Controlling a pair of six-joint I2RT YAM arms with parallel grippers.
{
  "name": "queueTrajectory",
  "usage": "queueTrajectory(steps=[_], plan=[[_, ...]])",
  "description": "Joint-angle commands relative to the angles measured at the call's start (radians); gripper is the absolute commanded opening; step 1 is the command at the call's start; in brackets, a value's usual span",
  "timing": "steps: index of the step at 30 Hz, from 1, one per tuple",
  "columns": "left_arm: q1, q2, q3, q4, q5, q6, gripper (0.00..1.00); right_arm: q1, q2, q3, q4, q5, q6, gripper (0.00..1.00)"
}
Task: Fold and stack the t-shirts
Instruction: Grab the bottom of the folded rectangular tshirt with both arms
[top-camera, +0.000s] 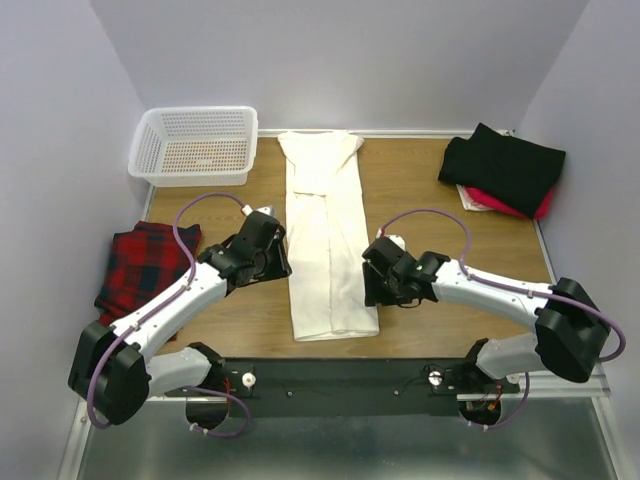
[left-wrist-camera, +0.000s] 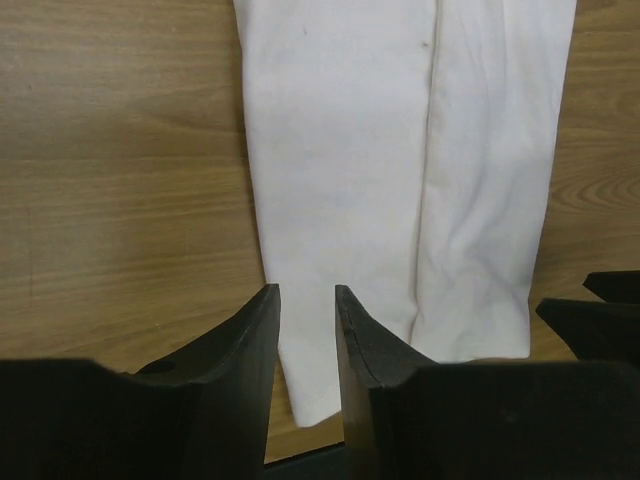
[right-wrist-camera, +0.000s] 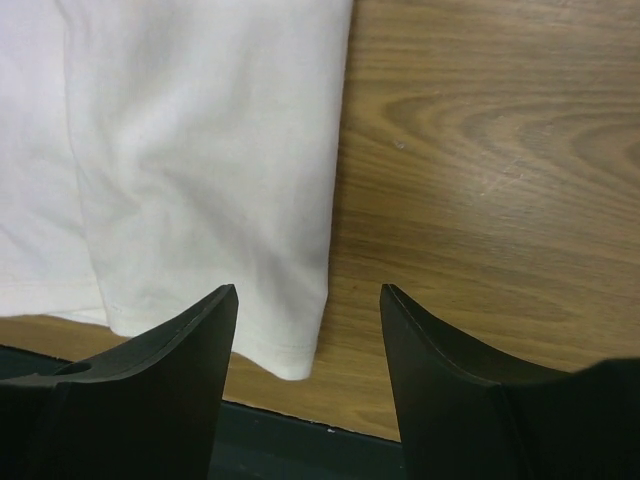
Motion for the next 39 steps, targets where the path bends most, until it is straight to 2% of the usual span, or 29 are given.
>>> queueTrajectory(steps=[1,10,20,28,39], plan=[[-0.031,-0.05,-0.087,0.0,0.078,-0.076,0.39,0.003,-0.038,-0.059,0.056,-0.111,0.015,0.68],[-0.157,-0.015,-0.162,-0.021,0.132,-0.147,0.45,0.009,-0.065,-0.125,0.066,-0.136,0.044,0.66],[-0.272,0.024,-0.184,-0.076,0.117,-0.237,0.46,0.012,-0.062,-0.157,0.078,-0.171,0.042,0.66],[-0.28,-0.07,-0.265,-0.072,0.115,-0.343,0.48,0.014,-0.065,-0.179,0.087,-0.205,0.032,0.65],[-0.283,-0.018,-0.331,0.095,0.149,-0.369,0.48,0.014,-0.027,-0.162,0.116,-0.211,-0.002,0.61]])
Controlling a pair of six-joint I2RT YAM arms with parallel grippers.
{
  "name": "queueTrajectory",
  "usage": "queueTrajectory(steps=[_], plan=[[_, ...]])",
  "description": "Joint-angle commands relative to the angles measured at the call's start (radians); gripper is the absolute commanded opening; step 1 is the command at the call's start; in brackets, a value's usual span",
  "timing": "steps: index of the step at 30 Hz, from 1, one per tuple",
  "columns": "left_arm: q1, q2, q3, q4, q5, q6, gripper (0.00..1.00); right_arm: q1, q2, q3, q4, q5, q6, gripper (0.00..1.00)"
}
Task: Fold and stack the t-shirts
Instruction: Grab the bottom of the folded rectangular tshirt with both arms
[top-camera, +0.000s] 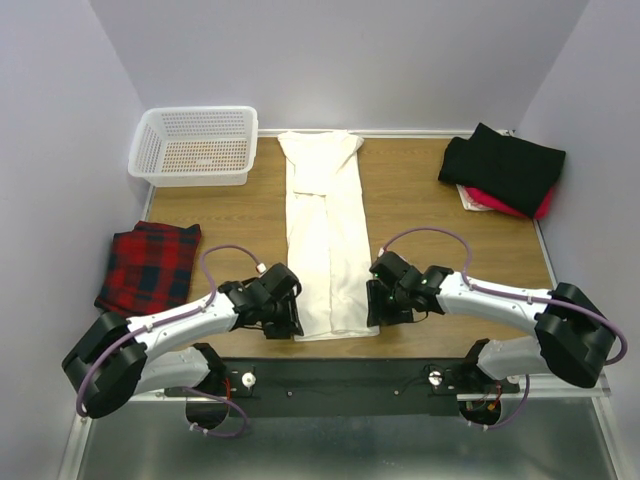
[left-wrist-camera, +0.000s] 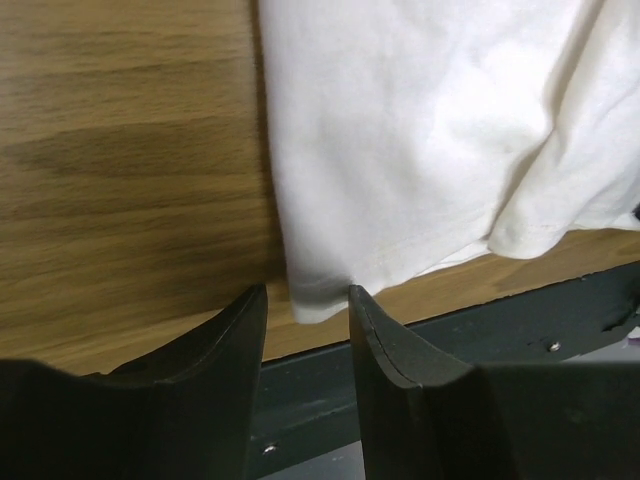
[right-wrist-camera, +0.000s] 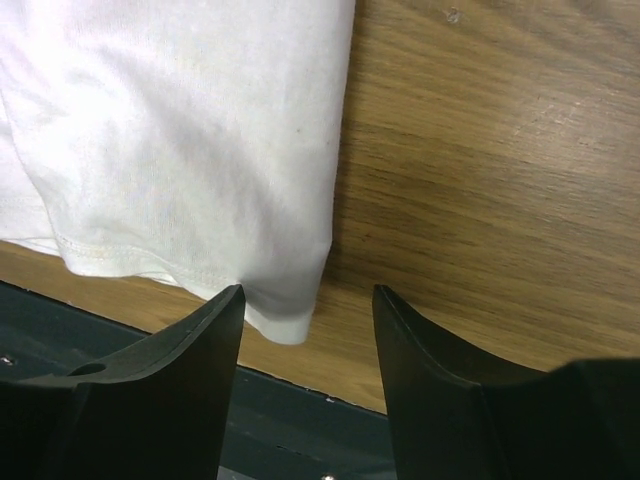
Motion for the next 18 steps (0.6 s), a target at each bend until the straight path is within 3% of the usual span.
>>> queueTrajectory(steps=[1,11,14,17,18], plan=[[-0.009,0.031,-0.03,0.1,0.014,-0.024,0.48,0.006,0.026,0.004,0.029,-0.027,-0.03,0.61],[-0.01,-0.001,-0.083,0.112,0.032,-0.047,0.46,0.007,0.042,-0.013,0.047,-0.064,-0.045,0.54],[-0.012,-0.013,-0.096,0.105,0.037,-0.056,0.35,0.007,0.048,-0.027,0.053,-0.076,-0.045,0.45],[-0.012,-0.03,-0.106,0.103,0.034,-0.063,0.22,0.007,0.042,-0.04,0.06,-0.09,-0.039,0.28],[-0.014,-0.038,-0.107,0.102,0.034,-0.063,0.15,0.007,0.036,-0.048,0.061,-0.093,-0.037,0.15]])
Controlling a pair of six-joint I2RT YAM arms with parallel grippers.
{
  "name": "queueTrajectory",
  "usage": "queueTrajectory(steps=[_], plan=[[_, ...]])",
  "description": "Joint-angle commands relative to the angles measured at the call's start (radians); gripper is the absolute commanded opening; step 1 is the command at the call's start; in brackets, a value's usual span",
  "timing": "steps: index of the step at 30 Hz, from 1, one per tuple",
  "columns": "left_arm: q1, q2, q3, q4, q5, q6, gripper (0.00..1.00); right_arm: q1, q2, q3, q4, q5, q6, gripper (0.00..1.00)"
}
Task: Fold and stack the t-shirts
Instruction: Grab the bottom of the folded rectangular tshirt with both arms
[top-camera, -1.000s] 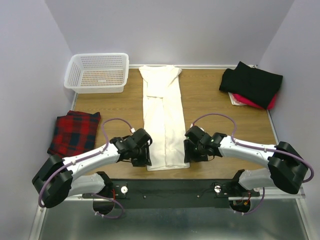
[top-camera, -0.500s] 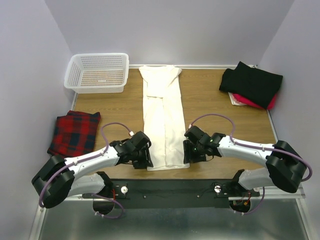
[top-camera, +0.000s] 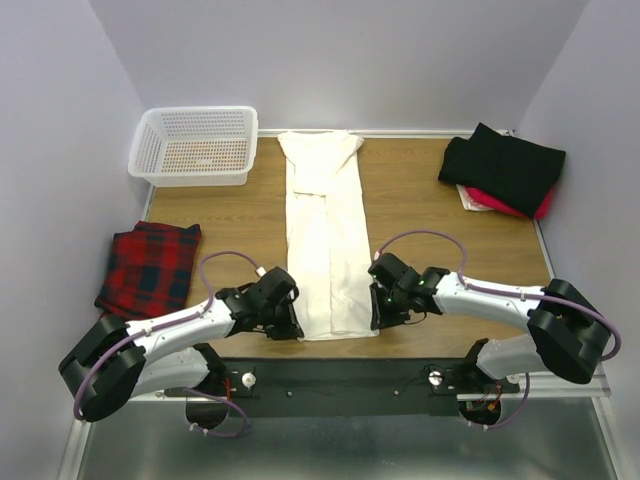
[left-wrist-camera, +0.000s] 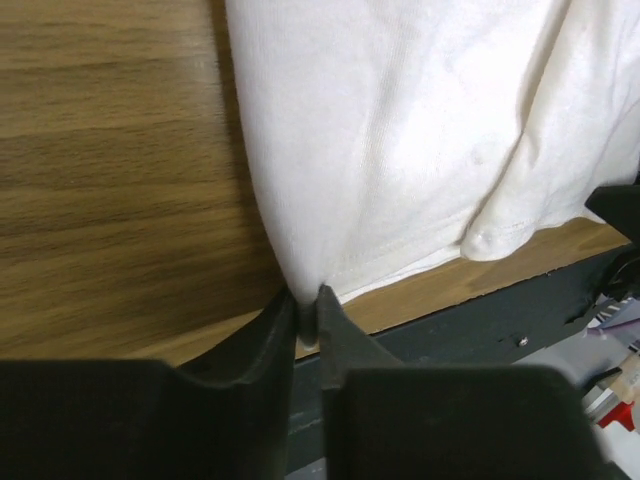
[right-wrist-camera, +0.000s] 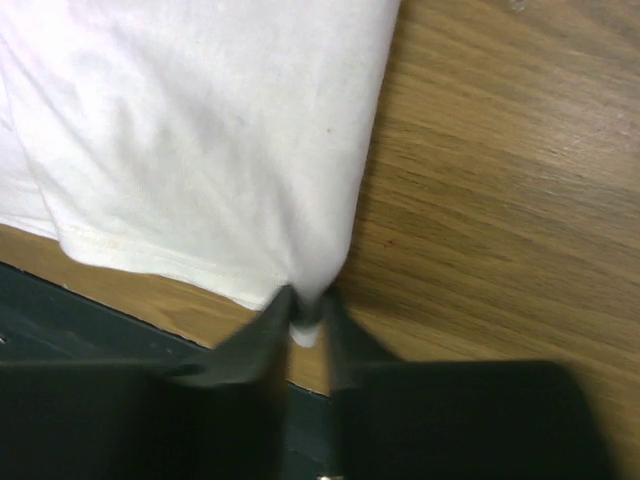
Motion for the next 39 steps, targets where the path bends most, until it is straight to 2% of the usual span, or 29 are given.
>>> queueTrajectory(steps=[1,2,3,9,14,19,25,30,31,32,34,35,39], plan=[[-0.007,-0.026,-0.042,-0.042,-0.006,-0.008,0.1,0.007,-0.005,-0.043,0.018,-0.042,0.005,0.09],[-0.007,-0.028,-0.045,-0.042,-0.006,-0.008,0.04,0.007,-0.011,-0.046,0.016,-0.044,0.005,0.02],[-0.007,-0.031,-0.048,-0.043,-0.006,-0.008,0.0,0.007,-0.028,-0.058,0.016,-0.048,0.008,0.01],[-0.015,-0.103,-0.076,-0.066,0.009,-0.019,0.0,0.007,-0.103,-0.106,0.015,-0.096,0.042,0.01],[-0.029,-0.198,-0.105,-0.146,0.02,-0.053,0.0,0.009,-0.19,-0.162,0.005,-0.148,0.074,0.01],[-0.044,-0.301,-0.113,-0.198,0.023,-0.09,0.0,0.015,-0.25,-0.172,-0.03,-0.162,0.08,0.01],[-0.06,-0.316,-0.067,-0.236,0.008,-0.093,0.0,0.021,-0.27,-0.13,-0.064,-0.156,0.06,0.01],[-0.06,-0.279,0.053,-0.296,-0.115,-0.085,0.0,0.019,-0.263,-0.035,-0.114,-0.056,0.037,0.01],[-0.06,-0.244,0.118,-0.345,-0.135,-0.082,0.0,0.021,-0.255,-0.017,-0.122,-0.035,0.025,0.01],[-0.06,-0.221,0.155,-0.374,-0.232,-0.081,0.0,0.019,-0.25,0.024,-0.128,0.02,0.019,0.01],[-0.06,-0.143,0.253,-0.434,-0.311,-0.07,0.0,0.021,-0.232,0.067,-0.142,0.062,-0.009,0.01],[-0.06,-0.117,0.28,-0.444,-0.369,-0.062,0.0,0.021,-0.208,0.106,-0.148,0.135,-0.017,0.01],[-0.04,0.007,0.386,-0.43,-0.448,-0.019,0.0,0.016,-0.123,0.205,-0.162,0.266,-0.069,0.01]])
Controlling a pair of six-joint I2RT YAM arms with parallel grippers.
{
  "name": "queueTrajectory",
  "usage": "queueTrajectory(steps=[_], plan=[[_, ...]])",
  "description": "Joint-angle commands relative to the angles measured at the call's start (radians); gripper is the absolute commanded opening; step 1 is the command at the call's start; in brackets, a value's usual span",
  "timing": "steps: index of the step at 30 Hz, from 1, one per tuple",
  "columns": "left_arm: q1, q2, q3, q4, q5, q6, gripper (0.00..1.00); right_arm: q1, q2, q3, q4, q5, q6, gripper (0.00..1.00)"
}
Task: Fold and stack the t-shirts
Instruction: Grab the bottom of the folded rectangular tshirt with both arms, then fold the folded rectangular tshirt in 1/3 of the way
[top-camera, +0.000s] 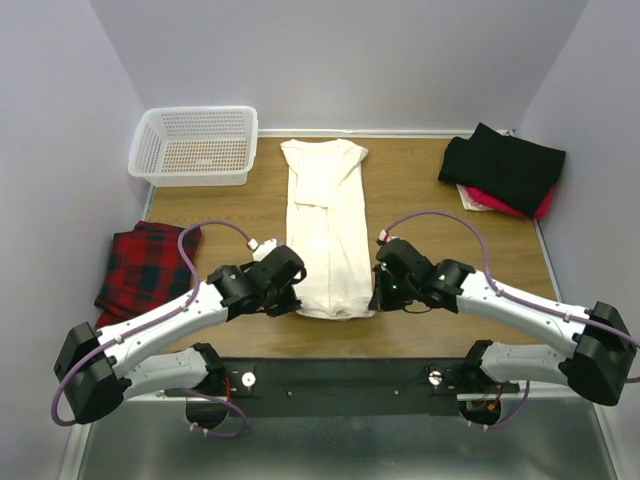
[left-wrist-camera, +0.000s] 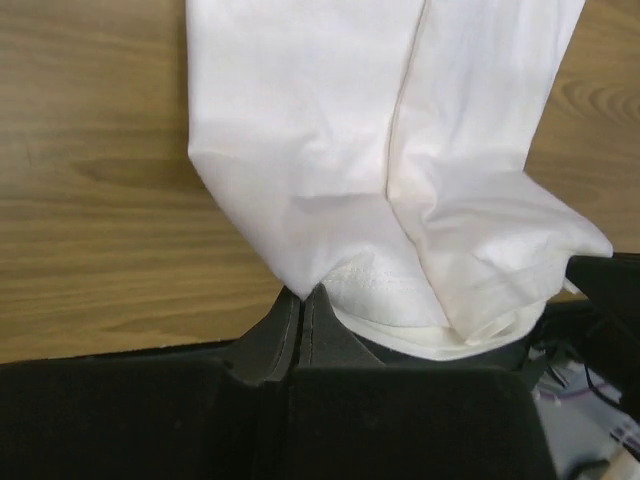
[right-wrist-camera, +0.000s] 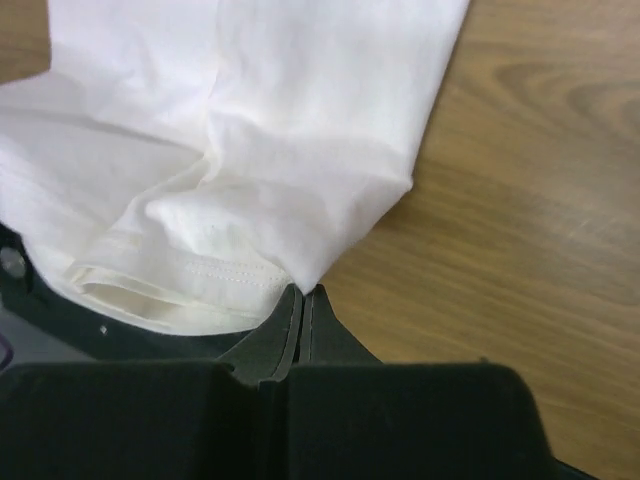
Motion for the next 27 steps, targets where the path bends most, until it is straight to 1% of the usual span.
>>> queueTrajectory(steps=[1,2,4,6,8,9,10,12,13,15,16,18,19,22,27], plan=[[0.022,0.14,0.119,-0.067,-0.217,0.054,0.0,-0.008,0.102,0.131,-0.051,0.245,-0.099,0.01],[0.04,0.161,0.133,-0.067,-0.244,0.059,0.0,-0.014,0.124,0.152,-0.051,0.285,-0.11,0.01],[0.067,0.208,0.171,-0.059,-0.269,0.085,0.0,-0.05,0.184,0.212,-0.048,0.312,-0.148,0.01],[0.126,0.231,0.193,-0.038,-0.301,0.137,0.0,-0.078,0.243,0.249,-0.043,0.357,-0.183,0.01],[0.174,0.264,0.223,0.011,-0.312,0.188,0.0,-0.13,0.273,0.292,-0.013,0.357,-0.237,0.01],[0.22,0.277,0.234,0.03,-0.318,0.209,0.0,-0.149,0.289,0.306,0.003,0.351,-0.255,0.01],[0.24,0.311,0.255,0.069,-0.316,0.259,0.0,-0.173,0.323,0.315,0.032,0.348,-0.287,0.01],[0.284,0.355,0.283,0.108,-0.313,0.304,0.0,-0.199,0.369,0.361,0.049,0.337,-0.317,0.01],[0.3,0.407,0.315,0.14,-0.313,0.339,0.0,-0.219,0.412,0.375,0.066,0.336,-0.341,0.01],[0.317,0.463,0.351,0.163,-0.307,0.367,0.0,-0.239,0.452,0.412,0.09,0.314,-0.363,0.01],[0.332,0.519,0.386,0.188,-0.304,0.381,0.0,-0.259,0.475,0.425,0.113,0.31,-0.377,0.01],[0.347,0.579,0.429,0.203,-0.301,0.415,0.0,-0.278,0.547,0.468,0.132,0.284,-0.391,0.01],[0.361,0.636,0.476,0.206,-0.303,0.424,0.0,-0.294,0.57,0.484,0.142,0.28,-0.401,0.01],[0.381,0.733,0.568,0.2,-0.313,0.45,0.0,-0.325,0.658,0.554,0.153,0.259,-0.412,0.01],[0.424,0.83,0.679,0.182,-0.338,0.476,0.0,-0.357,0.762,0.66,0.165,0.236,-0.43,0.01]])
